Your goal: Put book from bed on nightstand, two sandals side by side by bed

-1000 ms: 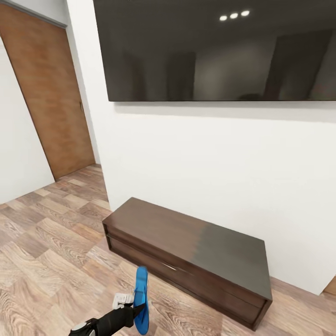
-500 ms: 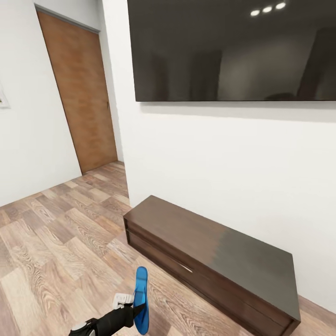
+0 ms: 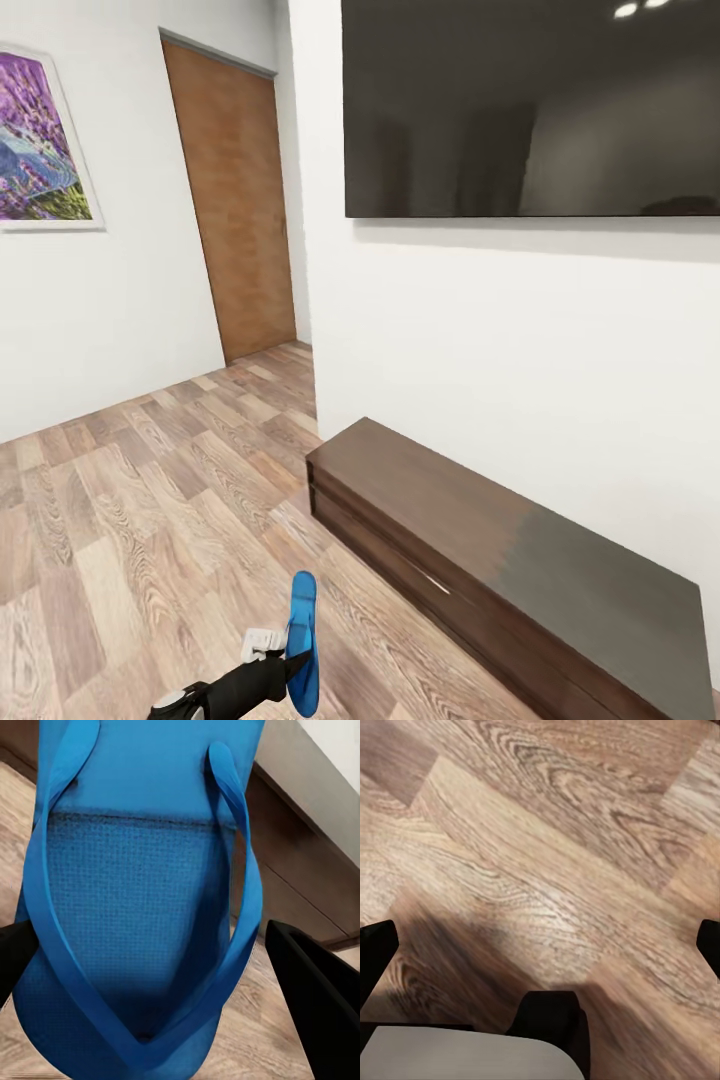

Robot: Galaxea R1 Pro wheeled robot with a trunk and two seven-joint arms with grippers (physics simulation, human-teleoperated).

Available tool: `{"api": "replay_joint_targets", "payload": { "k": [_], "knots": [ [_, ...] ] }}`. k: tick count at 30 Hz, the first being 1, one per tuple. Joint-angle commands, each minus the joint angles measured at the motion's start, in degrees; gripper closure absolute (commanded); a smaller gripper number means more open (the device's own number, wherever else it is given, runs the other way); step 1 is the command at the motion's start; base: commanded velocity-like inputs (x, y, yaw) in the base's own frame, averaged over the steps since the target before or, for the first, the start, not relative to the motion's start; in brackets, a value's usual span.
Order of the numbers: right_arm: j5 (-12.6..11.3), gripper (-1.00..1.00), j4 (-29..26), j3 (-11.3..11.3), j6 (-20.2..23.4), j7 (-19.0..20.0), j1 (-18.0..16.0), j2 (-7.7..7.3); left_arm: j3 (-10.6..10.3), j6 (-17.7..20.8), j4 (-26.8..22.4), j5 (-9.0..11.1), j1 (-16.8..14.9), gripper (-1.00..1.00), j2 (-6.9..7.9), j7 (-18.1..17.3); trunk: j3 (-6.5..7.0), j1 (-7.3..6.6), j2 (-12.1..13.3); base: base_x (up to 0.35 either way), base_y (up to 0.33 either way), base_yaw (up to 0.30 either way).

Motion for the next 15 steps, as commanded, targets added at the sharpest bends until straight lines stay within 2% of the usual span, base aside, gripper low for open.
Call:
{"api": "replay_joint_targets", "payload": {
  "k": [1, 15],
  "knots": [
    [-0.5, -1.00, -0.1, -0.2, 0.4, 0.3, 0.0, 0.02, 0.1, -0.2, 0.1, 0.1, -0.1, 1.00, 0.00, -0.2, -0.05, -0.01, 0.0, 0.000, 0.000, 0.293],
    [-0.5, -1.00, -0.1, -0.2, 0.4, 0.3, 0.0, 0.02, 0.1, -0.2, 0.1, 0.1, -0.1, 1.00, 0.00, -0.2, -0.05, -0.01, 0.0, 0.000, 0.000, 0.293]
  ]
}}
